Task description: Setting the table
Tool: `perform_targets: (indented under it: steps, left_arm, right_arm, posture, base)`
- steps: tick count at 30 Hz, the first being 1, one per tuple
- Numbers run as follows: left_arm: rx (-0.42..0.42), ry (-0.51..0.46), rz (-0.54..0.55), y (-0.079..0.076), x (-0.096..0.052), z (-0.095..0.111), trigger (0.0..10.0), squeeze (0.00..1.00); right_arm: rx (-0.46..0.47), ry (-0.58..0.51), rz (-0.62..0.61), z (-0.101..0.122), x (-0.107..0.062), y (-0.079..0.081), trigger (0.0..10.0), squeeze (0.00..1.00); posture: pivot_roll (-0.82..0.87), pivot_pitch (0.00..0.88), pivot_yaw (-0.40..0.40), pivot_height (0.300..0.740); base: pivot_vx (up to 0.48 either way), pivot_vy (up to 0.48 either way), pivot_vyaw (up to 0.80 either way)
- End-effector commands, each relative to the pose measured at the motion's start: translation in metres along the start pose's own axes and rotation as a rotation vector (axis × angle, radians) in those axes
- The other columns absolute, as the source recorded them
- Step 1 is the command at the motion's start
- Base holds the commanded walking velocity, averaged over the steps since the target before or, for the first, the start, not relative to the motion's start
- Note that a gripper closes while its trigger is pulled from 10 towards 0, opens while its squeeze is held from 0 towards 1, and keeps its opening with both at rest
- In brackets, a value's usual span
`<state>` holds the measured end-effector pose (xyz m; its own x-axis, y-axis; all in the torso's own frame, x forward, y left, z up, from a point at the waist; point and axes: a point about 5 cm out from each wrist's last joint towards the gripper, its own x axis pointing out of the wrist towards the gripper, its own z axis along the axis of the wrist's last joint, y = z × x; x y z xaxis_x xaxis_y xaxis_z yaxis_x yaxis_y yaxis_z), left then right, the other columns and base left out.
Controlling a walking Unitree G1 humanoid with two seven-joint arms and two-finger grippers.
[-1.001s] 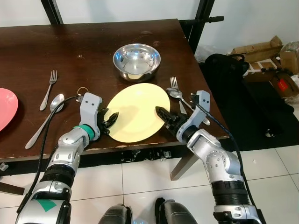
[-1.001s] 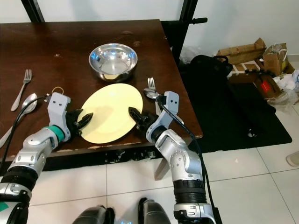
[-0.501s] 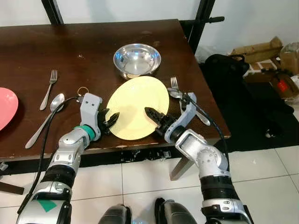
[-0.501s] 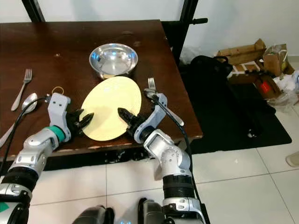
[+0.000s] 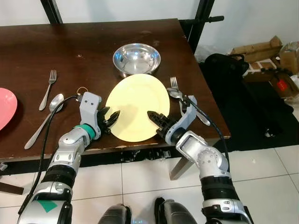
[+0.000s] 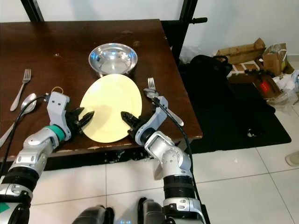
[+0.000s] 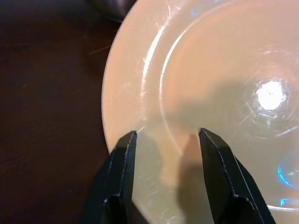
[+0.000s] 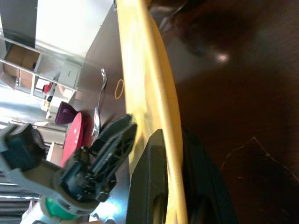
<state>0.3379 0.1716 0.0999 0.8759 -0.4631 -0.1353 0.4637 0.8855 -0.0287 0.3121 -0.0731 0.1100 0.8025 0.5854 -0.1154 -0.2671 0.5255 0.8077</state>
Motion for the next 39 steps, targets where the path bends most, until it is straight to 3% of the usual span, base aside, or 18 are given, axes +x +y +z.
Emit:
perform_targets:
  steps: [1,3,6,7,11,12,15,18,19,22,25,26,28,29,30,33,36,39]
  left_arm:
    - [-0.034,0.045,-0.011,-0.003,-0.003,-0.012,10.0,0.00]
    - [-0.046,-0.052,-0.096,-0.017,-0.003,0.016,10.0,0.00]
    - [-0.060,-0.198,-0.327,-0.055,-0.022,0.069,10.0,0.00]
    - [-0.060,-0.198,-0.327,-0.055,-0.022,0.069,10.0,0.00]
    - [-0.078,-0.302,-0.471,-0.068,-0.048,0.111,10.0,0.00]
    - [-0.078,-0.302,-0.471,-0.068,-0.048,0.111,10.0,0.00]
    - [-0.141,-0.450,-0.475,-0.055,-0.066,0.159,10.0,0.00]
    - [-0.162,-0.490,-0.454,-0.050,-0.068,0.169,10.0,0.00]
    - [-0.182,-0.572,-0.267,-0.026,-0.064,0.187,10.0,0.00]
    - [-0.146,-0.569,-0.068,-0.007,-0.057,0.187,10.0,0.00]
    - [-0.021,-0.466,0.144,0.004,-0.052,0.166,10.0,0.00]
    - [0.035,-0.434,0.192,0.004,-0.051,0.156,10.0,0.00]
    - [0.068,-0.412,0.216,0.003,-0.052,0.151,10.0,0.00]
    - [0.103,-0.382,0.239,0.002,-0.052,0.143,10.0,0.00]
    - [0.103,-0.382,0.239,0.002,-0.052,0.143,10.0,0.00]
    - [0.145,-0.312,0.264,-0.009,-0.052,0.121,10.0,0.00]
    - [0.148,-0.300,0.272,-0.011,-0.051,0.116,10.0,0.00]
    - [0.173,-0.285,0.279,-0.020,-0.050,0.105,10.0,0.00]
  right_arm:
    - [0.016,-0.001,0.067,-0.001,0.001,0.009,0.0,0.00]
    - [0.012,-0.021,0.067,0.002,-0.002,0.008,0.0,0.00]
    - [-0.012,-0.072,0.074,0.011,-0.010,0.010,0.0,0.00]
    - [-0.012,-0.072,0.074,0.011,-0.010,0.010,0.0,0.00]
    - [-0.044,-0.124,0.094,0.023,-0.019,0.015,0.0,0.00]
    - [-0.044,-0.124,0.094,0.023,-0.019,0.015,0.0,0.00]
    - [-0.139,-0.189,0.157,0.040,-0.038,0.032,0.0,0.00]
    - [-0.162,-0.203,0.171,0.043,-0.043,0.036,0.0,0.00]
    - [-0.226,-0.274,0.200,0.057,-0.054,0.048,0.0,0.00]
    - [-0.278,-0.355,0.207,0.069,-0.061,0.058,0.0,0.00]
    - [-0.376,-0.535,0.147,0.090,-0.070,0.069,0.0,0.00]
    - [-0.430,-0.627,0.044,0.100,-0.073,0.068,8.6,0.00]
    - [-0.464,-0.687,-0.028,0.107,-0.076,0.068,8.6,0.00]
    - [-0.514,-0.748,-0.125,0.114,-0.079,0.065,10.0,0.00]
    - [-0.514,-0.748,-0.125,0.114,-0.079,0.065,10.0,0.00]
    - [-0.790,-0.886,-0.375,0.130,-0.093,0.065,10.0,0.00]
    - [-0.838,-0.897,-0.407,0.131,-0.096,0.065,10.0,0.00]
    - [-0.902,-0.865,-0.470,0.125,-0.099,0.054,10.0,0.00]
  posture:
    - [0.06,0.061,0.019,0.740]
    - [0.07,0.061,0.018,0.740]
    - [0.08,0.062,0.021,0.740]
    - [0.08,0.062,0.021,0.740]
    - [0.09,0.060,0.019,0.740]
    - [0.09,0.060,0.019,0.740]
    - [0.09,0.059,0.017,0.740]
    - [0.09,0.059,0.017,0.740]
    - [0.08,0.050,0.012,0.740]
    - [0.08,0.046,0.012,0.740]
    - [0.07,0.042,0.014,0.740]
    - [0.06,0.042,0.016,0.740]
    - [0.06,0.042,0.016,0.740]
    - [0.06,0.038,0.018,0.740]
    - [0.06,0.038,0.018,0.740]
    - [0.06,0.031,0.018,0.740]
    - [0.06,0.029,0.015,0.740]
    - [0.06,0.023,0.008,0.740]
  base:
    - [0.000,0.000,0.00]
    - [0.000,0.000,0.00]
    - [0.000,0.000,0.00]
    - [0.000,0.000,0.00]
    - [0.000,0.000,0.00]
    - [0.000,0.000,0.00]
    - [0.000,0.000,0.00]
    - [0.000,0.000,0.00]
    - [0.000,0.000,0.00]
    - [0.000,0.000,0.00]
    - [0.000,0.000,0.00]
    - [0.000,0.000,0.00]
    - [0.000,0.000,0.00]
    - [0.000,0.000,0.00]
    - [0.000,0.000,0.00]
    - [0.000,0.000,0.00]
    - [0.000,0.000,0.00]
    - [0.000,0.000,0.00]
